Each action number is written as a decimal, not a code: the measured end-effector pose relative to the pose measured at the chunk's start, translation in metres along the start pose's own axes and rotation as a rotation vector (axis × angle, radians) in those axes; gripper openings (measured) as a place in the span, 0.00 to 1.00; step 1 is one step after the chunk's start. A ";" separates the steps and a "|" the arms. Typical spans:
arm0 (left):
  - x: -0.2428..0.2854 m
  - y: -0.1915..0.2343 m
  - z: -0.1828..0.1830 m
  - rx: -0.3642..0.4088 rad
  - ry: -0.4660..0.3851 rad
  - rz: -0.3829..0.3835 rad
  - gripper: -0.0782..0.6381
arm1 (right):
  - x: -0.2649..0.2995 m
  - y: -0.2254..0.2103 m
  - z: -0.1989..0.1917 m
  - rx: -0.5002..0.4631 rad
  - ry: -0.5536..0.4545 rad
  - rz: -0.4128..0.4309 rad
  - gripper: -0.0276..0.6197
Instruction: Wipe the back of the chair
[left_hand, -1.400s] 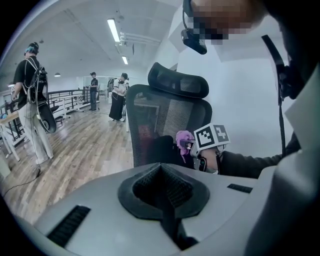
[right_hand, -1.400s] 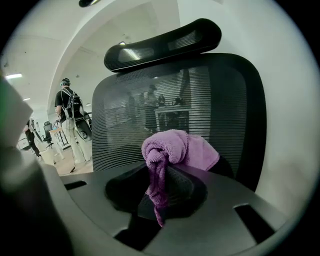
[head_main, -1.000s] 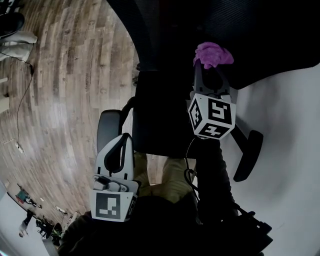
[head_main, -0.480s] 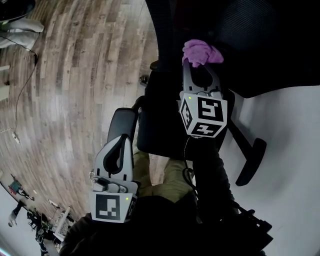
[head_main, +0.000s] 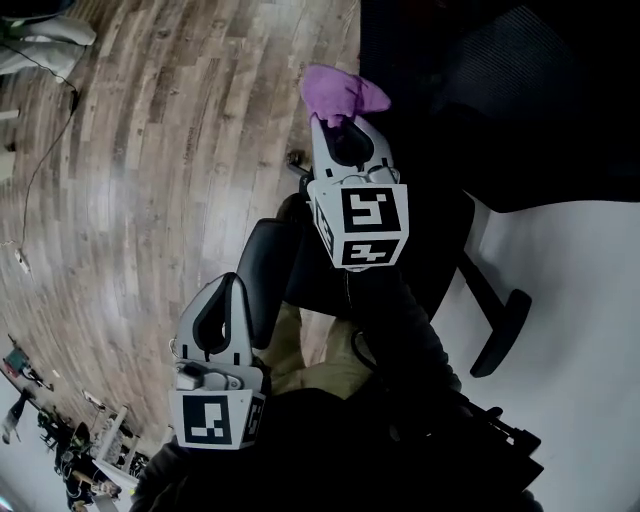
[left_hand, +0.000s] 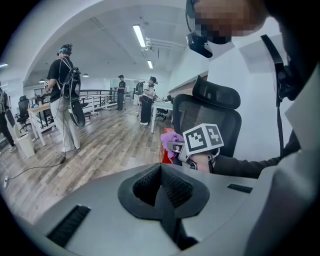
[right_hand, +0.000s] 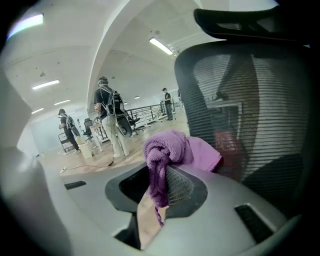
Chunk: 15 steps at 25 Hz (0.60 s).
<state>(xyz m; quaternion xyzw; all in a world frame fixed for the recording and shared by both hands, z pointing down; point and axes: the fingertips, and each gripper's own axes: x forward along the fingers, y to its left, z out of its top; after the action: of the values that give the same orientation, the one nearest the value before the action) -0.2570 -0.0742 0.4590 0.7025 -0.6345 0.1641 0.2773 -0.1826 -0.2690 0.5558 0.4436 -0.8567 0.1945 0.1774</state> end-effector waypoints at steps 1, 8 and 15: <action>-0.002 0.004 0.004 0.003 -0.012 0.007 0.11 | 0.003 0.007 0.006 -0.002 -0.009 0.013 0.16; -0.007 0.006 -0.005 -0.002 0.025 0.020 0.11 | 0.003 0.011 0.009 0.005 -0.027 0.022 0.16; 0.004 -0.017 -0.005 0.040 0.022 -0.057 0.11 | -0.014 -0.017 -0.045 0.071 0.069 -0.033 0.16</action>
<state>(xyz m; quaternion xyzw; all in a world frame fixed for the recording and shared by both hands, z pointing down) -0.2392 -0.0740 0.4620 0.7241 -0.6076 0.1765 0.2747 -0.1547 -0.2463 0.5913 0.4567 -0.8352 0.2369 0.1944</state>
